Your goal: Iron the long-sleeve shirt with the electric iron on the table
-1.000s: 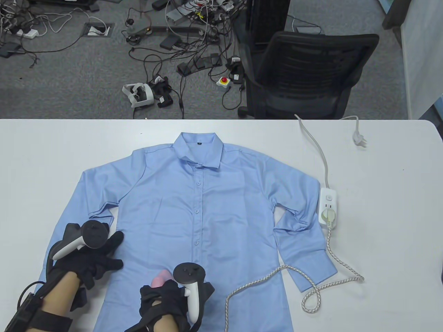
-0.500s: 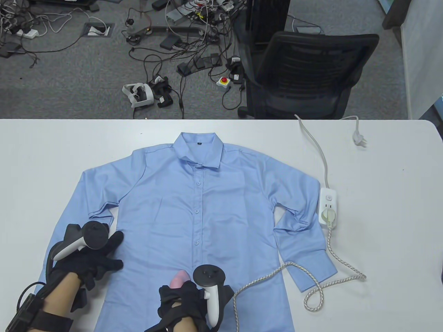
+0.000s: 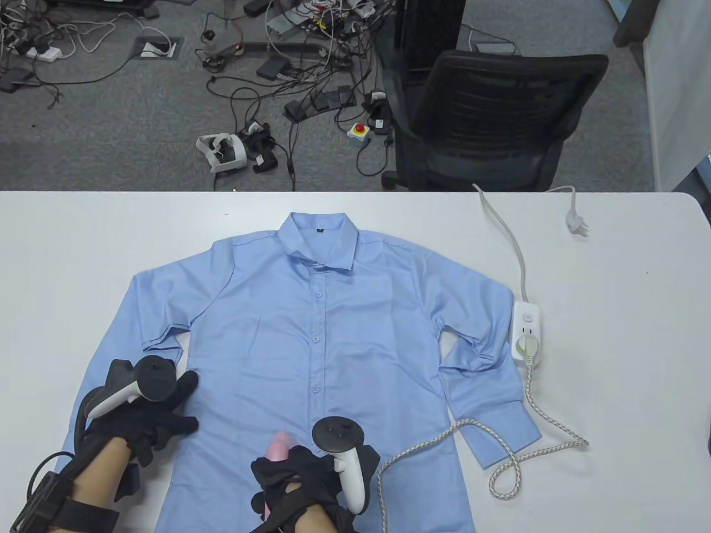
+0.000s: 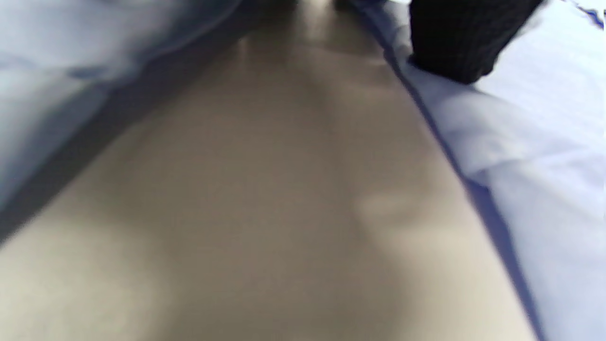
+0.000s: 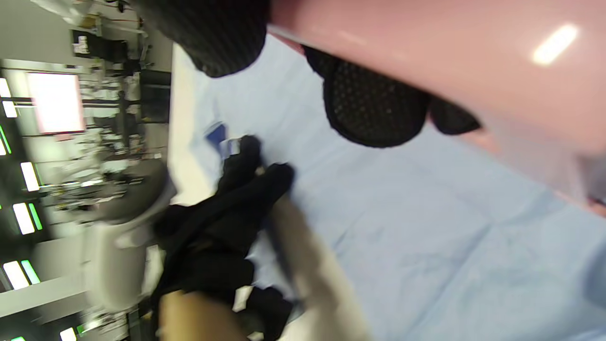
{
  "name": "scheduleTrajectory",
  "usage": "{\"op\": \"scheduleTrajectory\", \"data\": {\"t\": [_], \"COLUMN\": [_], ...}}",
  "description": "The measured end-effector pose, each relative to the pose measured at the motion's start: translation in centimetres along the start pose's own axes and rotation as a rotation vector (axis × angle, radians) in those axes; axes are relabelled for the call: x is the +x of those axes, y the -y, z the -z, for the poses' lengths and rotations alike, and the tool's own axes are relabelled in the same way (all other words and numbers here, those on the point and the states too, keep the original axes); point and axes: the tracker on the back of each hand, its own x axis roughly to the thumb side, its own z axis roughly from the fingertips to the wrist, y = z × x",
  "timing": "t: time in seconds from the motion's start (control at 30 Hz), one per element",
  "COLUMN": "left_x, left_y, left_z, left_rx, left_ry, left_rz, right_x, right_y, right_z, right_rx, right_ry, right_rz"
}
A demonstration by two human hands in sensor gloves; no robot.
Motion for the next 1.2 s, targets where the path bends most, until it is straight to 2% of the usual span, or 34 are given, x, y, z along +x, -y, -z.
{"op": "scheduleTrajectory", "data": {"t": [0.07,0.1,0.17,0.23,0.33,0.37,0.43,0.47,0.53,0.67,0.9,1.07,1.2], "left_x": [0.1,0.0,-0.1,-0.3,-0.5,-0.5,-0.3,0.0,0.4,1.5,3.0,4.0,4.5], "left_y": [-0.1,-0.2,-0.3,-0.7,-1.2,-1.3,-1.2,-1.1,-1.0,-0.7,-0.6,-0.1,0.0], "left_z": [0.0,0.0,0.0,-0.2,-0.7,-0.9,-0.9,-0.9,-0.9,-0.9,-1.2,-1.3,-1.5], "left_rx": [0.006,0.015,0.034,0.1,0.174,0.185,0.188,0.183,0.175,0.169,0.174,0.163,0.162], "left_ry": [0.03,0.061,0.108,0.117,0.11,0.107,0.111,0.114,0.115,0.123,0.164,0.184,0.198], "left_rz": [-0.02,-0.063,-0.15,-0.177,-0.142,-0.135,-0.132,-0.119,-0.087,-0.026,0.016,0.052,0.062], "right_x": [1.6,2.8,4.7,6.5,8.6,9.0,9.1,9.0,8.6,6.6,2.1,-1.2,-4.2], "right_y": [0.9,1.9,3.8,6.3,10.9,13.1,15.7,18.2,20.8,27.3,35.6,39.6,42.0], "right_z": [-1.2,-2.2,-3.9,-5.8,-8.5,-9.4,-10.3,-10.9,-11.5,-12.1,-12.1,-10.8,-8.3], "right_rx": [0.04,0.016,-0.077,-0.197,-0.323,-0.352,-0.387,-0.421,-0.483,-0.694,-0.986,-1.184,-1.213], "right_ry": [0.051,0.083,0.176,0.272,0.384,0.402,0.409,0.428,0.436,0.5,0.501,0.412,0.328], "right_rz": [0.017,-0.024,-0.1,-0.157,-0.207,-0.195,-0.156,-0.115,-0.079,0.058,0.214,0.177,0.209]}}
